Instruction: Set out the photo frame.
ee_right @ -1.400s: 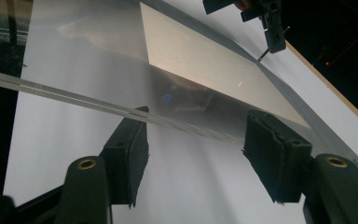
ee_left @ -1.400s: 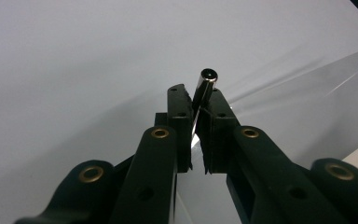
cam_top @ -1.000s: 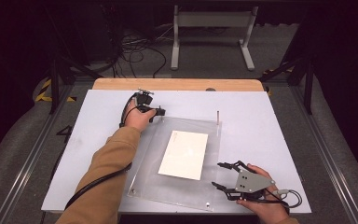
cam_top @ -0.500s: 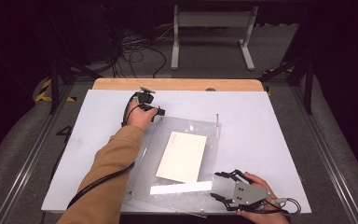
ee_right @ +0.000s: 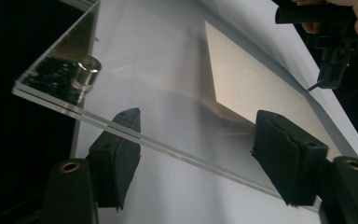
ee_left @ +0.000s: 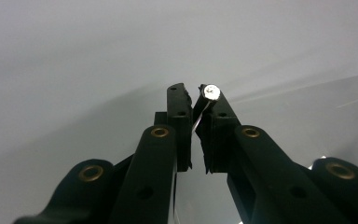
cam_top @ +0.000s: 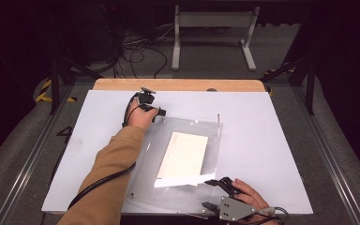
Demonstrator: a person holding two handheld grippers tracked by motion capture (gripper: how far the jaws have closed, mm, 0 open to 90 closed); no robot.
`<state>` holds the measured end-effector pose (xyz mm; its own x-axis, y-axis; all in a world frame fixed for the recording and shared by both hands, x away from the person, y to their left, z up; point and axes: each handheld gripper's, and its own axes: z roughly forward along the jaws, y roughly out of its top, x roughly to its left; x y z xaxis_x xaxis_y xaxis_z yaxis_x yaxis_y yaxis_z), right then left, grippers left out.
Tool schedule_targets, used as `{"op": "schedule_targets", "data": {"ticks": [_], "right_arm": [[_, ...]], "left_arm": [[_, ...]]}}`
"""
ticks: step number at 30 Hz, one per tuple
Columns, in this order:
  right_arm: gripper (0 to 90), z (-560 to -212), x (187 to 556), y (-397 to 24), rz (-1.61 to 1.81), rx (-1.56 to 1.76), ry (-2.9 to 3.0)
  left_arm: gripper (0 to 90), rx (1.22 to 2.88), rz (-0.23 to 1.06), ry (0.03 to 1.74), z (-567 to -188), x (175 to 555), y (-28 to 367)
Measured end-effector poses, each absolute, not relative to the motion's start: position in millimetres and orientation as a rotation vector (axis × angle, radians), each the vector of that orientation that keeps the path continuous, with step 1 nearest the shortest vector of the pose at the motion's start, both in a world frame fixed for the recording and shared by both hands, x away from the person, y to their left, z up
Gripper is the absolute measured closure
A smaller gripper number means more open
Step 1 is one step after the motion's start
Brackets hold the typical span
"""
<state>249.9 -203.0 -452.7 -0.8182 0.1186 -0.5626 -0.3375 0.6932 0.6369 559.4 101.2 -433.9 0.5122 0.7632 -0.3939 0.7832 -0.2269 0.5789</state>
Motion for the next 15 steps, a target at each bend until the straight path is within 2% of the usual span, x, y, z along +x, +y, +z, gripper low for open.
{"op": "schedule_targets", "data": {"ticks": [10,15], "right_arm": [[44.9,-448.2,254.8,-204.6,1.107,-0.097,2.302],[50.4,-448.4,254.6,-200.8,1.092,-0.122,2.309]], "left_arm": [[81.2,1.984,-0.051,1.251,-435.9,559.0,101.0],[76.7,1.954,-0.086,1.227,-440.0,560.0,101.0]]}}
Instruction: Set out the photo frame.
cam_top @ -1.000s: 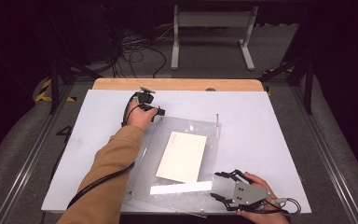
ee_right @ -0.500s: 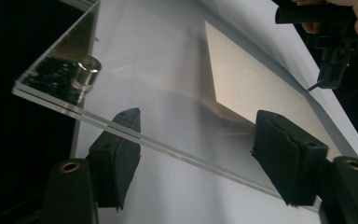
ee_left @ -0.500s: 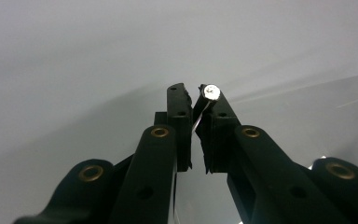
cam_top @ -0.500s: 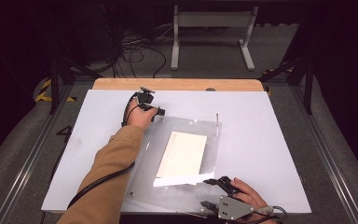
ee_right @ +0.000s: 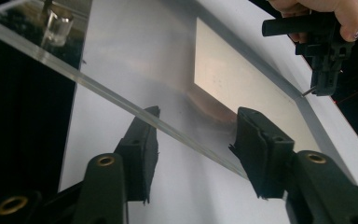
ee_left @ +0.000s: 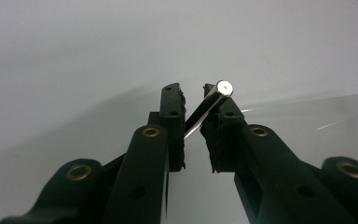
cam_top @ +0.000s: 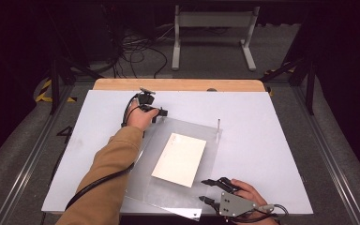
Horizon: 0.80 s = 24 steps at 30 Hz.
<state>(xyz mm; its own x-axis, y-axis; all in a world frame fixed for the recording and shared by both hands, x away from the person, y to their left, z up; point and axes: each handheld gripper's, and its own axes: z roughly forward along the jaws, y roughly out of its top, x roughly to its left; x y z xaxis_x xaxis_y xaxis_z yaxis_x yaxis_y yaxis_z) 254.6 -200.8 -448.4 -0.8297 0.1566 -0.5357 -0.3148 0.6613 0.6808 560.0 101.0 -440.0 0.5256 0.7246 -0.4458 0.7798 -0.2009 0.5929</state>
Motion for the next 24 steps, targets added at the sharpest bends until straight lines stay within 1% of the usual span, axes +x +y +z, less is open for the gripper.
{"op": "schedule_targets", "data": {"ticks": [4,6,7,8,9,12,16,20,22,24], "right_arm": [[54.6,-448.4,254.5,-200.2,1.075,-0.115,2.307],[55.9,-446.3,254.5,-201.3,1.079,-0.097,2.300],[56.6,-442.9,255.6,-203.3,1.096,-0.085,2.290],[56.9,-441.9,255.7,-203.9,1.095,-0.081,2.287],[56.9,-441.0,256.2,-205.2,1.098,-0.073,2.284],[57.4,-439.7,257.4,-207.6,1.111,-0.055,2.284],[59.1,-433.3,258.8,-211.9,1.122,-0.025,2.269],[60.6,-426.2,260.6,-216.4,1.148,0.016,2.255],[61.8,-419.4,263.4,-219.2,1.177,0.042,2.242],[62.0,-417.2,264.6,-219.9,1.188,0.048,2.237]], "left_arm": [[76.4,1.984,-0.082,1.184,-440.0,561.1,100.5],[73.7,1.989,-0.084,1.154,-438.5,561.6,101.1],[64.8,1.987,-0.053,1.099,-433.8,561.5,102.4],[58.9,1.980,-0.012,1.049,-429.8,561.3,103.6],[53.8,1.971,0.000,1.023,-424.5,560.3,105.4],[53.2,1.983,0.041,0.970,-409.8,556.9,114.5],[49.5,1.964,0.077,0.930,-394.2,548.0,130.1],[47.6,1.947,0.093,0.926,-390.2,542.3,139.3],[46.6,1.918,0.123,0.911,-389.7,537.3,151.5],[46.6,1.927,0.147,0.905,-390.3,536.2,155.6]]}}
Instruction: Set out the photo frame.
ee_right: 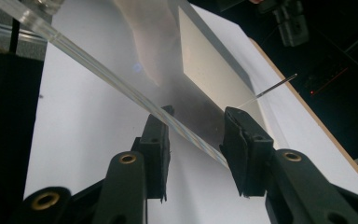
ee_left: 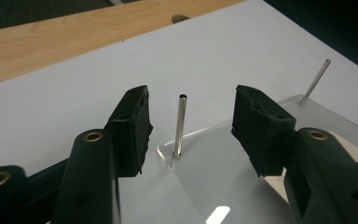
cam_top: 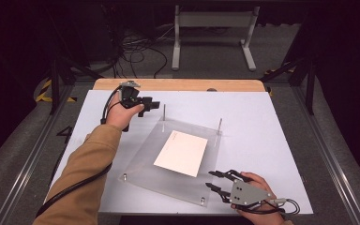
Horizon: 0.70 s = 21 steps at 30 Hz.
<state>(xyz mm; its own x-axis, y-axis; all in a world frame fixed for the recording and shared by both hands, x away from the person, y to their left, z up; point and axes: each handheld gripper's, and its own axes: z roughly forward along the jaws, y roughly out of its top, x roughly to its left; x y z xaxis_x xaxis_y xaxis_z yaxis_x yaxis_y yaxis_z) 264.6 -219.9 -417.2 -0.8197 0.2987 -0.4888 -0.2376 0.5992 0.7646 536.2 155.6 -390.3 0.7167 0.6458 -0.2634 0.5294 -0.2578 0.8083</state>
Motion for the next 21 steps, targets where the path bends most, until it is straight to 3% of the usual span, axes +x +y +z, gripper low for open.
{"op": "schedule_targets", "data": {"ticks": [5,21], "right_arm": [[63.7,-404.7,271.5,-224.5,1.242,0.094,2.213],[70.5,-368.7,297.8,-244.6,1.332,0.217,2.165]], "left_arm": [[46.6,1.885,0.190,0.946,-399.8,526.8,185.1],[44.1,1.863,0.215,0.964,-427.8,487.7,218.9]]}}
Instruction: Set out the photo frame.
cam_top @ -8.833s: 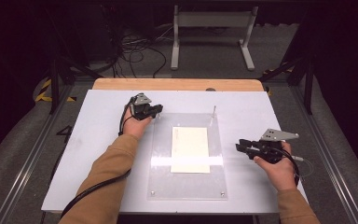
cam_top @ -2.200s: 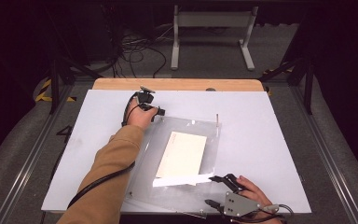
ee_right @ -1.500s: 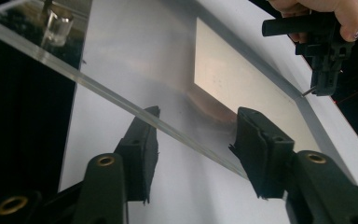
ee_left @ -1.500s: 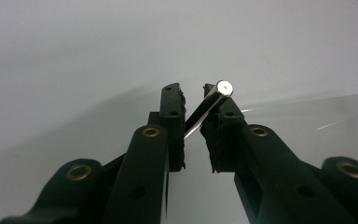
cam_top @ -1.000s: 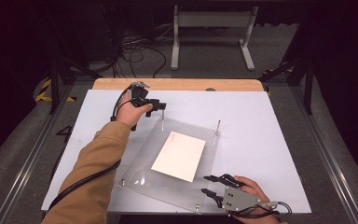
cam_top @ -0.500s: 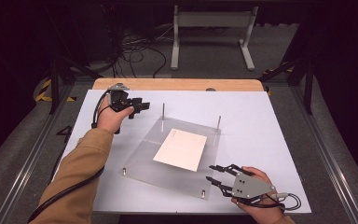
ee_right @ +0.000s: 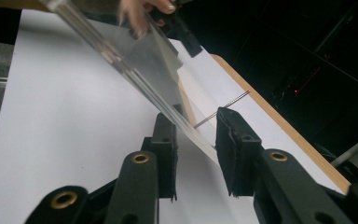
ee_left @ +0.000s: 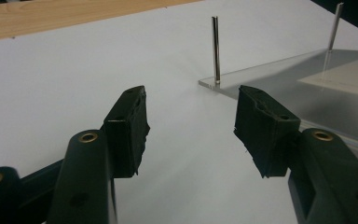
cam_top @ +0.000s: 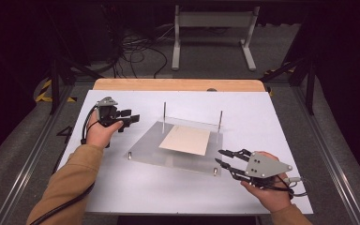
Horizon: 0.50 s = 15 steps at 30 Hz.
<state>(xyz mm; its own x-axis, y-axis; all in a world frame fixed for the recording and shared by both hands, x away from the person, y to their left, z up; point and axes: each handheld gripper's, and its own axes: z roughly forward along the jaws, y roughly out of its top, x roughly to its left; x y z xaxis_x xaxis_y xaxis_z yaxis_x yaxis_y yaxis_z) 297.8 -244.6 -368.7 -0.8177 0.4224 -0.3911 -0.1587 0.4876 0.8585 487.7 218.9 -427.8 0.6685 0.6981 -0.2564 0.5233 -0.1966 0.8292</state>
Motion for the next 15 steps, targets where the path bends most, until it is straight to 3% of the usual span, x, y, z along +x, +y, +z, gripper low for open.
{"op": "schedule_targets", "data": {"ticks": [15], "right_arm": [[73.3,-342.2,327.2,-254.8,1.427,0.308,2.131]], "left_arm": [[43.5,1.825,0.262,0.963,-454.4,442.1,237.8]]}}
